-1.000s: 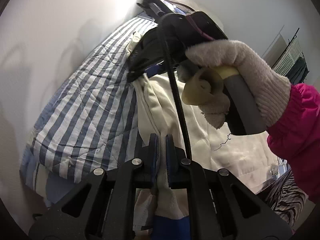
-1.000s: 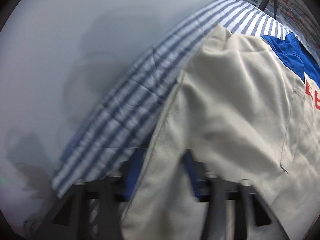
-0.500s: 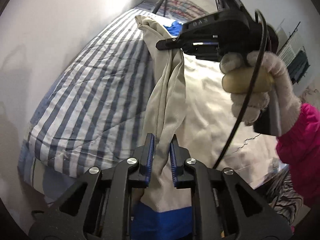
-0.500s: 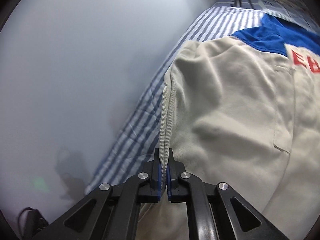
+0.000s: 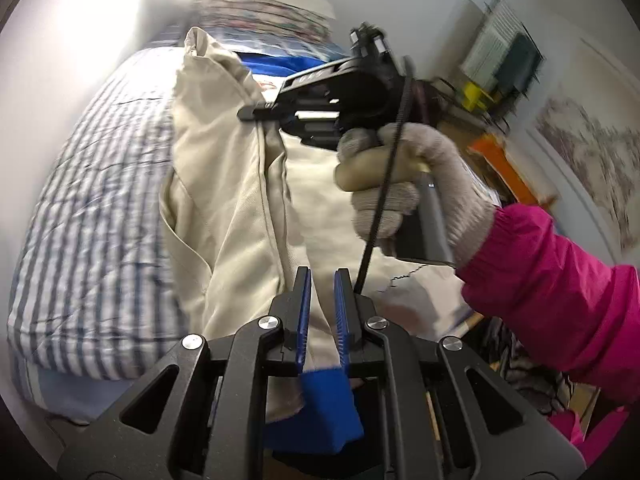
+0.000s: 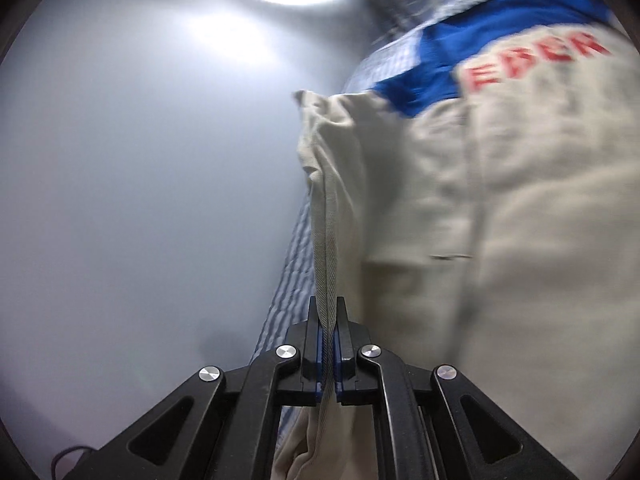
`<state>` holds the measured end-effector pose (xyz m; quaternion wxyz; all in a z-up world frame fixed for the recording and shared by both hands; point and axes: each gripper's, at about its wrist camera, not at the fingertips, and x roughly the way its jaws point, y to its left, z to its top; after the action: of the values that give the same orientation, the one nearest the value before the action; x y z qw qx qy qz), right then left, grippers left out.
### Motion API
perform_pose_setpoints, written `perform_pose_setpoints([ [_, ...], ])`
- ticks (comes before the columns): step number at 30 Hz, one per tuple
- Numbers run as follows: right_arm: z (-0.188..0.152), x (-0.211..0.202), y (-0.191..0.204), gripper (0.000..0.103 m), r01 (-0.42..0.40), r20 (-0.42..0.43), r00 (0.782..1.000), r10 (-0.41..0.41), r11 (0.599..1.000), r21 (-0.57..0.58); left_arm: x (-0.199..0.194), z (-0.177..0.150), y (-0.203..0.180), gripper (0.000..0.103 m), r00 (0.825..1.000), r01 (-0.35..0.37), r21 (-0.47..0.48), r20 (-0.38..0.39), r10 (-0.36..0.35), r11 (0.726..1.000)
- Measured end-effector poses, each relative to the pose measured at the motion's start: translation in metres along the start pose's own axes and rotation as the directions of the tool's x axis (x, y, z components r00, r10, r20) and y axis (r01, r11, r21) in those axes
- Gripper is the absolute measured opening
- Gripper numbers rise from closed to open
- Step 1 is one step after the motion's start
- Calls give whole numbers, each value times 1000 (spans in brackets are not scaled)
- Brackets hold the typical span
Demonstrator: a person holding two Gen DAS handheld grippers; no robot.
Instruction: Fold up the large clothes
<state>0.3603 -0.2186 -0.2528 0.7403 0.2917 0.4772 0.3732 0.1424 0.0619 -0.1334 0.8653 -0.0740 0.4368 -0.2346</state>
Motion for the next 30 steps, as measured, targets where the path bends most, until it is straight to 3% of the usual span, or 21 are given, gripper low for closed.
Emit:
perform_pose_setpoints([
  [6,-12,-17,-57,1,124,2,992,-125,986,109,9,3,-11,10,999,45,26,-21,-44,999],
  [10,-22,-7,-78,1,210,-47,978,-205,968,136,8,5,0,10,1000,-4,-16,-16,4,1000],
  [15,-28,-6,-70,2,197,-57,980,-192,974,109,12,1,21,10,997,-72,-87,-33,70,994],
  [21,-25,-4,-52,8,227,-83,971,-225,974,23,18,-15,47,10,994,-100,-158,-68,90,982],
  [25,-26,-16,-35,18,259,-63,963,-261,965,-38,29,-25,49,10,991,-90,-161,-109,72,983],
  [30,-34,-32,-5,21,260,-24,963,-268,949,-179,50,-42,41,10,979,-88,-124,-192,63,988],
])
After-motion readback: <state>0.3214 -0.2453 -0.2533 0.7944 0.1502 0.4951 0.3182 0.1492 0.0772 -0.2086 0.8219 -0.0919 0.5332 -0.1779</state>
